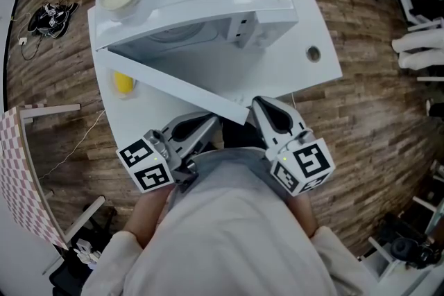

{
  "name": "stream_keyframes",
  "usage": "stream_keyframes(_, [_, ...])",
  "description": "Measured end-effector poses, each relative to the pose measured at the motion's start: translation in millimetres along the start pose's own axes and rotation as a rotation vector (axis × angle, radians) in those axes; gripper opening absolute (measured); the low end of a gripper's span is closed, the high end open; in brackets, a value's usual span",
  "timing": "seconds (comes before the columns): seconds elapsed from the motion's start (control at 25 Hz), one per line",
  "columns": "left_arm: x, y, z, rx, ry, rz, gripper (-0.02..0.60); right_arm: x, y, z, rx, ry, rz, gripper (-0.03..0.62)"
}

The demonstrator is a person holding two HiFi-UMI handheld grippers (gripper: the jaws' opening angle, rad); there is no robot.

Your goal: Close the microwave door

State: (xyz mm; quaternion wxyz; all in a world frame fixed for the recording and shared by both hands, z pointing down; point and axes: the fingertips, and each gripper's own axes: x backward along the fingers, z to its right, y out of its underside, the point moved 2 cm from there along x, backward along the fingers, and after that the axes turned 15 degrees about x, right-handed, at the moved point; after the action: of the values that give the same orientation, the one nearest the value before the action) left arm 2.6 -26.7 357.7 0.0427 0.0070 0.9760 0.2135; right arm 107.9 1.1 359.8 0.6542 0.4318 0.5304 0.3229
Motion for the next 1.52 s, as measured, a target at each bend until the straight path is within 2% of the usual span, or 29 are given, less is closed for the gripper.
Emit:
stream_keyframes(0.44, [-13,-7,-3,-0.021,-0.010,-0.005,0.014,-5,-1,13,-0.004,-0.005,0.002,0.023])
stream_keyframes(0.8, [-25,-13,-5,-0.023,0.014,0.002,0.014,-7,2,26,-0.004,-0.004,-0.015,0.023])
stream_keyframes(1.08, [-38,-15,-5,-0.022,0.033,-0.006,0.014,-7,1,38,-0.005,0.000,-0.017,0.023])
stream_keyframes(1.52, [-54,-20,-13,0.006,0.016,0.008,0.013,-13,1,55,-0.012,-0.026,-0.019,0.023])
